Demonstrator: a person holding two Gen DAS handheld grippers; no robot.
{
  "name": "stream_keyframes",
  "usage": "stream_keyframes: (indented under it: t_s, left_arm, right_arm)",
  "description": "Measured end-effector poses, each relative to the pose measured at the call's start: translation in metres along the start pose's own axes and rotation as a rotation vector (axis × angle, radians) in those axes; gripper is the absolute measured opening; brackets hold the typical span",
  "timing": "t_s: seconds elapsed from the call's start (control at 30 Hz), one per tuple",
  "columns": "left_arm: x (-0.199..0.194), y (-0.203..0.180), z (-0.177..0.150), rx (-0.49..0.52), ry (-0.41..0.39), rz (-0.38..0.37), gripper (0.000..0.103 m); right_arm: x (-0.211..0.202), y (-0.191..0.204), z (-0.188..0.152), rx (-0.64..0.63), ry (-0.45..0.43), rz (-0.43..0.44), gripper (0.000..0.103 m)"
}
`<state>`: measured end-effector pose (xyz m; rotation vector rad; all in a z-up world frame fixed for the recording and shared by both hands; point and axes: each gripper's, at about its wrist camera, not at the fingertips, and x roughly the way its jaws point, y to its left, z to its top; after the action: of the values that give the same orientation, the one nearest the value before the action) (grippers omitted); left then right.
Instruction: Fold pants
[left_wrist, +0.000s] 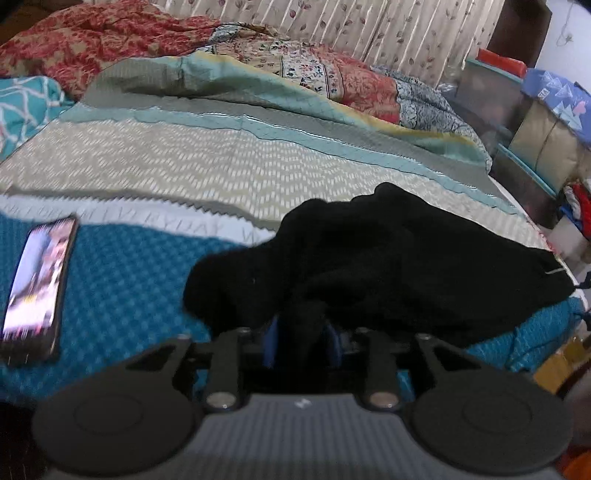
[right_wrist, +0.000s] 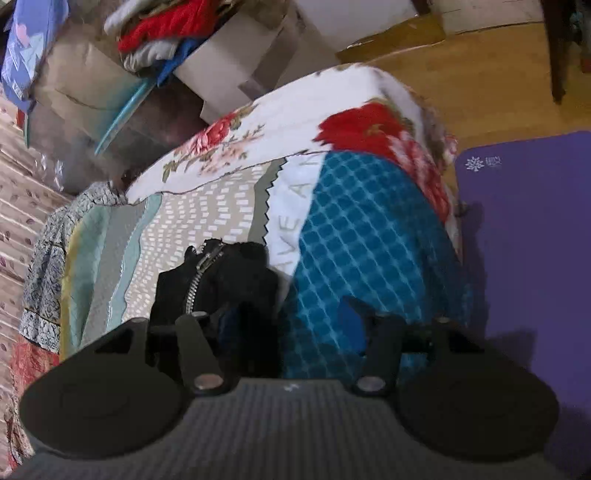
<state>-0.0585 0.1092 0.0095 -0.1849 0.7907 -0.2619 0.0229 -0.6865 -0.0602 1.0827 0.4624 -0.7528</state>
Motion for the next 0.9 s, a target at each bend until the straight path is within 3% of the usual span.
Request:
stream_keyframes:
  t_s: [0.07, 0.2, 0.37, 0.43, 0.5, 0.63, 0.73, 0.83, 0.9]
  left_arm:
    - [-0.01, 0.003, -0.004, -0.023, -0.01, 0.012, 0.054]
    - [-0.026, 0.018, -0.01, -0.069, -0.015, 0.03, 0.056]
    - [-0.037, 0.05, 0.003, -0.244, -0.057, -0.019, 0.057]
    - [-0.038, 0.068, 0.016, -0.337, -0.079, -0.062, 0.057]
    - [-0.038, 0.081, 0.025, -0.402, -0.095, -0.101, 0.057]
    - [-0.04, 0.086, 0.024, -0.422, -0.128, -0.104, 0.057]
    - [-0.037, 0.094, 0.009, -0.447, -0.115, -0.092, 0.057]
    - [-0.035, 0.101, -0.011, -0.479, -0.084, -0.079, 0.057]
    - [-0.035, 0.104, -0.022, -0.494, -0.062, -0.085, 0.057]
  right_arm:
    - [-0.013, -0.001, -0.008, -0.019, -0.03, -0.002, 0.061]
    - [-0.035, -0.006, -0.021, -0.073, -0.084, 0.02, 0.061]
    - [-0.057, 0.003, -0.047, -0.246, -0.049, 0.113, 0.061]
    - [-0.066, 0.025, -0.069, -0.378, -0.003, 0.224, 0.061]
    - [-0.077, 0.058, -0.104, -0.571, 0.114, 0.387, 0.061]
    - [-0.124, 0.132, -0.21, -1.031, 0.316, 0.709, 0.062]
    - [-0.162, 0.18, -0.289, -1.256, 0.482, 0.927, 0.064]
    - [-0.201, 0.227, -0.367, -1.494, 0.574, 1.102, 0.069]
    - [-0.221, 0.25, -0.418, -1.668, 0.601, 1.163, 0.073]
